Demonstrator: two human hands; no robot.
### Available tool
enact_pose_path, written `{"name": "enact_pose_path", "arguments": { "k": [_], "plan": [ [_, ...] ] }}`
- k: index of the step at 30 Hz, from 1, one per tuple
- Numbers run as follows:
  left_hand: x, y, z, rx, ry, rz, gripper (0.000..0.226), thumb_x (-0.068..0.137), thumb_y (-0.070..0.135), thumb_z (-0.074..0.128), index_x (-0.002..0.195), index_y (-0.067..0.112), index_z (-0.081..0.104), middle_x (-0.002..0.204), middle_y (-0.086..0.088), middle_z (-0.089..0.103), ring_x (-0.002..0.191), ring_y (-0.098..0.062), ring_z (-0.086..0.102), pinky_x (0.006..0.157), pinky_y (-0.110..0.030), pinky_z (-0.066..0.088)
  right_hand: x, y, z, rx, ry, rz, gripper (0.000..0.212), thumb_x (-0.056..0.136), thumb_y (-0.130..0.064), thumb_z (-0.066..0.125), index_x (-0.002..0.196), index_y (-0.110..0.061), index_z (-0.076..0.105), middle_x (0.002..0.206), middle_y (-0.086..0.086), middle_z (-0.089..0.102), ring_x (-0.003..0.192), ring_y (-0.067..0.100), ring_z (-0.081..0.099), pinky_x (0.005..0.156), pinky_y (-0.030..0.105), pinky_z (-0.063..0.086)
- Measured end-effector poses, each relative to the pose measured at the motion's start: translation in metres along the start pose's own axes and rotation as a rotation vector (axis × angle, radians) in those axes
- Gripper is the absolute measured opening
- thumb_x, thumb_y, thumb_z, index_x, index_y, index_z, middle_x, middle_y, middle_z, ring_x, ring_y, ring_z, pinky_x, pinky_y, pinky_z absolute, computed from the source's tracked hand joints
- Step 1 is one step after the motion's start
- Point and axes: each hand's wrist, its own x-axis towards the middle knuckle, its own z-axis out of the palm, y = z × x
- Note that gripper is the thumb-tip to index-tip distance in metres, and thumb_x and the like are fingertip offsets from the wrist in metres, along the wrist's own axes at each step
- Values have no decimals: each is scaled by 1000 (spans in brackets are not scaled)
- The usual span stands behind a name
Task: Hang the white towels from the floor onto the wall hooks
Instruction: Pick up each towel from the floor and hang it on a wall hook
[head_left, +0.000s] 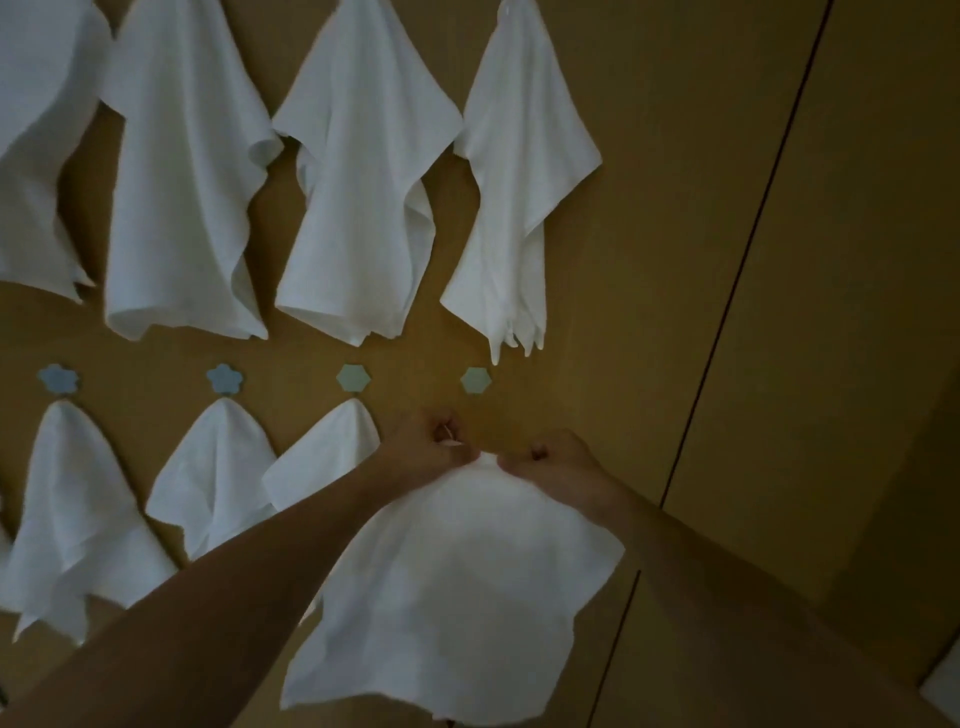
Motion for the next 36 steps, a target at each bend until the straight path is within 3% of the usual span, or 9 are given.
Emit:
{"name": "enact_pose_path", "arguments": {
  "k": [4, 8, 12, 16, 20, 23, 25, 29, 36],
  "plan": [
    [66, -36, 3, -36, 132, -8, 25, 78, 9, 76, 73, 19, 54, 68, 8, 52, 61, -1, 46, 58, -9, 37, 80, 2, 9, -79, 183, -145, 53, 78, -32, 81, 48, -22, 39, 46, -14, 38, 43, -1, 38, 46, 16, 31],
    [117, -62, 15, -17, 350, 22, 33, 78, 9, 71, 67, 27, 45, 64, 11, 47, 59, -2, 42, 57, -14, 34, 138, 8, 18, -186, 376, -303, 47, 81, -33, 77, 49, -24, 44, 48, -9, 48, 48, 4, 47, 52, 25, 39],
    [134, -86, 40, 48, 445, 86, 25, 80, 12, 68, 72, 28, 52, 67, 14, 57, 66, 1, 55, 57, -8, 39, 163, 25, 31, -248, 538, -448, 41, 80, -20, 80, 56, -23, 47, 53, -15, 48, 48, 4, 45, 47, 15, 31],
    [121, -103, 74, -7, 541, 108, 11, 87, 16, 65, 87, 26, 67, 81, 29, 64, 79, 7, 61, 71, -3, 41, 165, 60, 63, -86, 613, -429, 23, 84, -17, 77, 70, -10, 61, 60, -5, 58, 52, 10, 51, 49, 20, 40],
    [111, -100, 100, -7, 670, 72, 11, 95, 18, 63, 101, 19, 72, 92, 14, 70, 85, -1, 65, 77, -21, 52, 159, 67, 100, 28, 649, -412, 4, 92, -15, 68, 93, -11, 69, 75, -3, 68, 62, 9, 59, 57, 14, 38],
    [102, -96, 113, 61, 680, 73, 17, 97, 16, 60, 109, 18, 72, 98, 8, 71, 90, -3, 65, 80, -21, 50, 155, 71, 104, 4, 587, -463, 26, 98, -24, 54, 110, -10, 73, 86, 4, 74, 71, 16, 68, 64, 17, 44],
    [94, -101, 121, 154, 695, 46, 21, 95, 10, 59, 110, 16, 72, 104, 4, 69, 97, -7, 61, 85, -23, 48, 151, 80, 100, -45, 530, -494, 42, 99, -34, 41, 120, -12, 70, 94, 8, 71, 80, 21, 65, 69, 29, 52],
    [70, -124, 144, 358, 653, -100, 14, 88, 7, 67, 94, 15, 76, 98, 3, 71, 98, -5, 55, 89, -37, 48, 142, 105, 107, -261, 596, -533, 35, 97, -31, 50, 127, -20, 66, 116, 10, 59, 101, 26, 50, 88, 40, 43],
    [44, -147, 167, 322, 461, -258, 21, 97, 22, 52, 100, 25, 72, 77, 20, 66, 70, 9, 60, 60, -2, 39, 129, 143, 125, -312, 547, -526, 37, 97, -21, 60, 131, -7, 63, 114, 13, 66, 92, 27, 61, 79, 42, 52]
  ]
}}
